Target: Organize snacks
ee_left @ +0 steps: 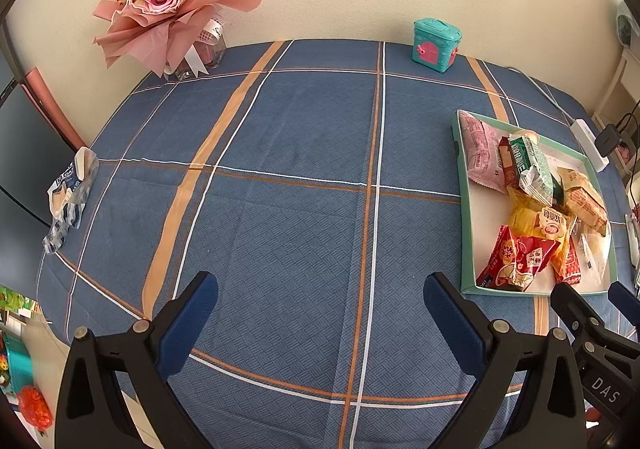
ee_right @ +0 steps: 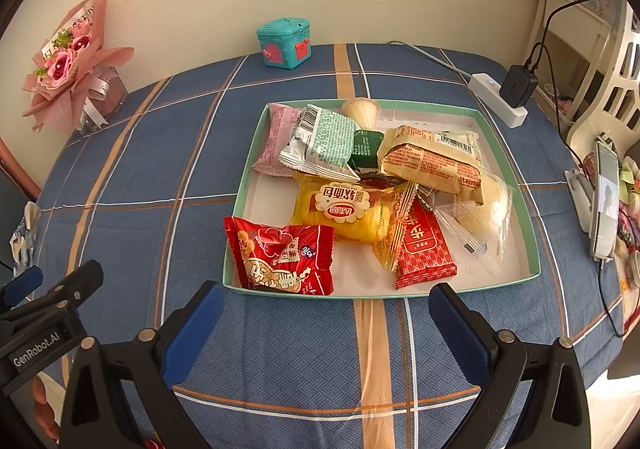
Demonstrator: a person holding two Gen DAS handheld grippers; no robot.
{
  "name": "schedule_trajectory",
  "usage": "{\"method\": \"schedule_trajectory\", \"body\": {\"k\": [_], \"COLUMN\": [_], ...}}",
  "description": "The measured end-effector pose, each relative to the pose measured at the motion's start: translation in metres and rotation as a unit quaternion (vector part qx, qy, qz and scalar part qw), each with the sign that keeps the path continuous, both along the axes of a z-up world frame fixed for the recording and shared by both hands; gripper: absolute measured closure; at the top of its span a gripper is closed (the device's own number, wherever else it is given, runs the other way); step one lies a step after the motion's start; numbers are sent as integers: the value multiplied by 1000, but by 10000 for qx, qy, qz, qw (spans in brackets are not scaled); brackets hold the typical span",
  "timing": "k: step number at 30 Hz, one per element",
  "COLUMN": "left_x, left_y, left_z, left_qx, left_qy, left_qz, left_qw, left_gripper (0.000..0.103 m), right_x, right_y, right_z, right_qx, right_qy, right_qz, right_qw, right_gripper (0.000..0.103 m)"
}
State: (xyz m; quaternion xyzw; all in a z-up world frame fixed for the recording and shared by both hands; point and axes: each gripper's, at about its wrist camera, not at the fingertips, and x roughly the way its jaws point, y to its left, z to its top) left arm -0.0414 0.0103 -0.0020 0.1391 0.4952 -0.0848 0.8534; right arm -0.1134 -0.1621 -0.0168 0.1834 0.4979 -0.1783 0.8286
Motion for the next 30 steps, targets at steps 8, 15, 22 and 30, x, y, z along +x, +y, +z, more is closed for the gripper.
{"method": "schedule_trajectory", "body": {"k": [8, 15, 22, 30], "left_x": [0, 1, -1, -4], "left_y": [1, 4, 0, -4], "left_z": [0, -2, 0, 5], "left_qx": [1, 38, 158, 150], "left_qy": [1, 11, -28, -134], "left_qz": [3, 26, 92, -12], "left_qw": [10000, 10000, 9998, 9998], "left_gripper": [1, 1, 1, 1], "right_x": [0, 1, 1, 1], "right_y": [0, 0, 0, 0], "right_z": [0, 0, 0, 0], "right_qx": [2, 4, 1, 6], "right_qy": [4, 5, 6, 7], "right_qz": [-5, -12, -7, -3], "right_qw": [10000, 10000, 10000, 10000], "right_gripper": [0, 0, 0, 0]}}
